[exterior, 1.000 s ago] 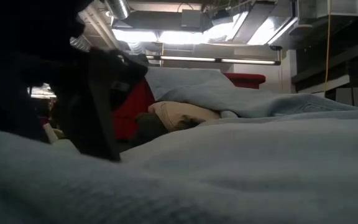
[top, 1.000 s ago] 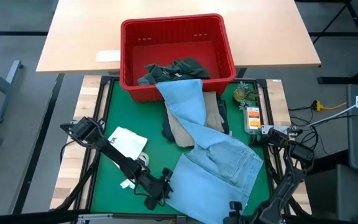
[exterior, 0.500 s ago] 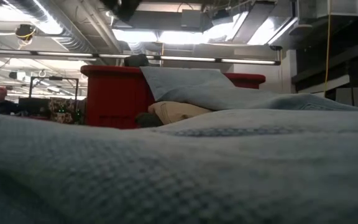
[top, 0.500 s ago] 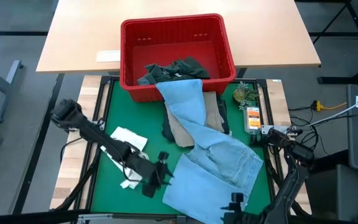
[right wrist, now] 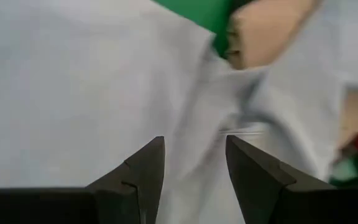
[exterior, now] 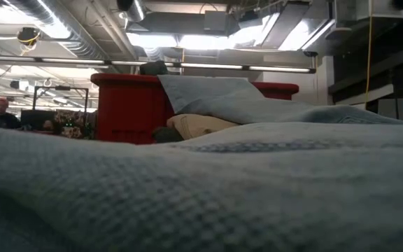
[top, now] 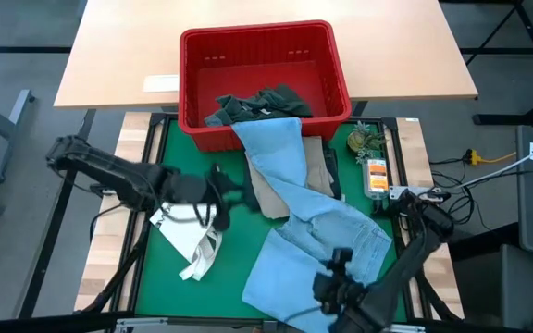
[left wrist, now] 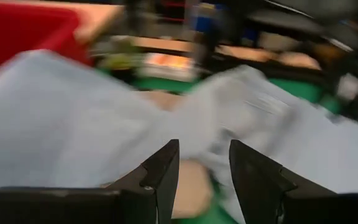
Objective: Fold laundry
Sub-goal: Remove the blue pants from the laundry bin
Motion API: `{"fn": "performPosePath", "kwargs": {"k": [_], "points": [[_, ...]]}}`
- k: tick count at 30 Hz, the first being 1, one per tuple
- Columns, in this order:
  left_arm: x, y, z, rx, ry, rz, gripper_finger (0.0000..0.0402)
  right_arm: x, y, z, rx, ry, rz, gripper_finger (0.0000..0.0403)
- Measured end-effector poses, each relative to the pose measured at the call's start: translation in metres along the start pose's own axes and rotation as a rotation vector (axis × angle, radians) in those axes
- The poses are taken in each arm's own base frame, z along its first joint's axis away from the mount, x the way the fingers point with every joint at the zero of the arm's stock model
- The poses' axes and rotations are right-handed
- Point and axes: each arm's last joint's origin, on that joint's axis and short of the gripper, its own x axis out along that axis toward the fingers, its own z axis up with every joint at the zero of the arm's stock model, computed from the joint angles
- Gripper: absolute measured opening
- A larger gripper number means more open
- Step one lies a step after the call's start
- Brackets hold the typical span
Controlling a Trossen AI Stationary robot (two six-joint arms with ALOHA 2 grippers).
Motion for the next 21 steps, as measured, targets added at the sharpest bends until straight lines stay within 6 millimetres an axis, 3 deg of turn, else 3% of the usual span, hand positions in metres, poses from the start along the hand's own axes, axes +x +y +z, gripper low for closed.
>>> {"fn": "performPosePath", "kwargs": {"k": [5,13,16,21], "points": [[-0.003,0.046,0.009,-0.197,-0.014,0.192,0.0137,0.019,-0.023,0.014,-0.031,0.079,-0.089,0.0172],[0.023,0.103,-0.005,-0.424,0.154,0.307,0.0137,0.048,-0.060,0.040,-0.168,0.180,-0.143,0.0172],[0.034,0.117,-0.009,-0.484,0.181,0.342,0.0137,0.051,-0.082,0.049,-0.208,0.190,-0.144,0.0172],[0.049,0.129,-0.017,-0.533,0.224,0.383,0.0137,0.039,-0.128,0.062,-0.260,0.129,-0.187,0.0172]]}}
